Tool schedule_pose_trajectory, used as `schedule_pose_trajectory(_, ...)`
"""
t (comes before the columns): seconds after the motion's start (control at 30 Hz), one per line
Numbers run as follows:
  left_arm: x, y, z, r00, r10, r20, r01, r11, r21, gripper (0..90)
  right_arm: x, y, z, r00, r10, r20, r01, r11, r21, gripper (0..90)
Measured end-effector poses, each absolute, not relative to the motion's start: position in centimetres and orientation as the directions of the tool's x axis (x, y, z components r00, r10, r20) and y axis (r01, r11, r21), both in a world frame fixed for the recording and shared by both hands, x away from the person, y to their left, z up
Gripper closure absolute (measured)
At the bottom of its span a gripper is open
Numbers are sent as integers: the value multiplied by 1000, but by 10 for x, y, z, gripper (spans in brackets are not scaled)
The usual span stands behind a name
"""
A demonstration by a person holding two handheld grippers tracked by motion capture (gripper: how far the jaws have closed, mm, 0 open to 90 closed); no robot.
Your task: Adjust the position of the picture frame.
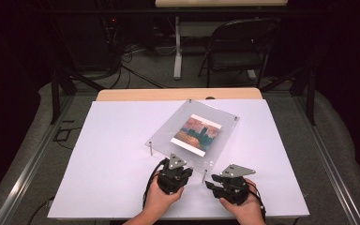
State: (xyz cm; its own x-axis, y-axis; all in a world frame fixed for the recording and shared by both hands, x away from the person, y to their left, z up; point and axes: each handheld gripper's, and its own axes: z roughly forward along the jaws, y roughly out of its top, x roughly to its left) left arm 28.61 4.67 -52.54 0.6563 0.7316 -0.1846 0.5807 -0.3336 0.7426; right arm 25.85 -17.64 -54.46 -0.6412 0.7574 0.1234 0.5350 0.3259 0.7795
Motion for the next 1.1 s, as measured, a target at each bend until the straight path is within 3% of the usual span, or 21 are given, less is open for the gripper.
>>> schedule_pose_trajectory(0.47,285,118,-526,597,793,-117,557,-306,772,513,269,-164,-554,-648,751,128,531,324,783,641)
schedule_pose_trajectory(0.63,287,143,-530,535,831,-149,593,-245,767,491,270,-160,-557,-657,746,110,522,345,780,708)
schedule_pose_trajectory(0.7,290,155,-532,483,855,-191,629,-187,754,491,271,-158,-557,-661,745,93,513,358,780,774)
schedule_pose_trajectory(0.83,292,159,-533,474,867,-154,618,-203,760,491,276,-162,-557,-649,747,141,544,326,773,848)
schedule_pose_trajectory(1.1,297,159,-538,474,871,-129,614,-221,758,496,278,-164,-556,-656,739,155,549,326,769,853)
